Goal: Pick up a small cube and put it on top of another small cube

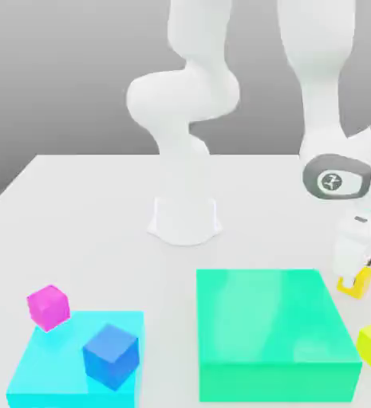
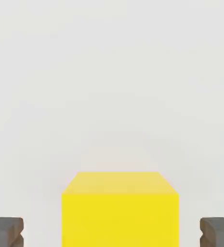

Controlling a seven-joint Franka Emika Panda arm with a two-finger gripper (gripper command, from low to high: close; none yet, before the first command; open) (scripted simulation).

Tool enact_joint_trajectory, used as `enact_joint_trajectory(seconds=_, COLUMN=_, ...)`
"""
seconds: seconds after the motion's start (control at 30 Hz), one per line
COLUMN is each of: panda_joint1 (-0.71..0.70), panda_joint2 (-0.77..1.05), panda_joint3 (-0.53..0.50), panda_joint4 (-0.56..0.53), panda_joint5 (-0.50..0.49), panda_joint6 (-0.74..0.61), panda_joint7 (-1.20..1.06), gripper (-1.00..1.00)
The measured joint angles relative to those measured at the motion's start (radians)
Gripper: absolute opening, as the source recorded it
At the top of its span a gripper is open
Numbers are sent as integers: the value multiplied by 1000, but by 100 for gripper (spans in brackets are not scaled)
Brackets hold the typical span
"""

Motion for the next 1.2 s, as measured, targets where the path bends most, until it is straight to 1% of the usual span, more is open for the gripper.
enact_joint_trajectory(seconds=0.2, panda_joint1=9, panda_joint2=6, panda_joint3=-11, panda_joint4=2, panda_joint5=-11, panda_joint6=6, panda_joint7=9, gripper=-100)
enact_joint_trajectory(seconds=0.23, panda_joint1=0, panda_joint2=1, panda_joint3=0, panda_joint4=0, panda_joint5=-3, panda_joint6=2, panda_joint7=2, gripper=-100)
enact_joint_trajectory(seconds=0.3, panda_joint1=-40, panda_joint2=-26, panda_joint3=48, panda_joint4=-9, panda_joint5=39, panda_joint6=-17, panda_joint7=-30, gripper=-100)
enact_joint_trajectory(seconds=0.5, panda_joint1=-167, panda_joint2=-136, panda_joint3=211, panda_joint4=-44, panda_joint5=204, panda_joint6=-88, panda_joint7=-156, gripper=-100)
enact_joint_trajectory(seconds=0.63, panda_joint1=-208, panda_joint2=-215, panda_joint3=274, panda_joint4=-65, panda_joint5=316, panda_joint6=-140, panda_joint7=-240, gripper=-100)
enact_joint_trajectory(seconds=0.67, panda_joint1=-228, panda_joint2=-229, panda_joint3=261, panda_joint4=-58, panda_joint5=335, panda_joint6=-159, panda_joint7=-242, gripper=-100)
enact_joint_trajectory(seconds=0.87, panda_joint1=-428, panda_joint2=-280, panda_joint3=80, panda_joint4=35, panda_joint5=417, panda_joint6=-294, panda_joint7=-179, gripper=-100)
enact_joint_trajectory(seconds=0.97, panda_joint1=-587, panda_joint2=-304, panda_joint3=-6, panda_joint4=92, panda_joint5=459, panda_joint6=-370, panda_joint7=-138, gripper=-100)
enact_joint_trajectory(seconds=1.2, panda_joint1=-921, panda_joint2=-358, panda_joint3=-147, panda_joint4=213, panda_joint5=562, panda_joint6=-529, panda_joint7=-56, gripper=-100)
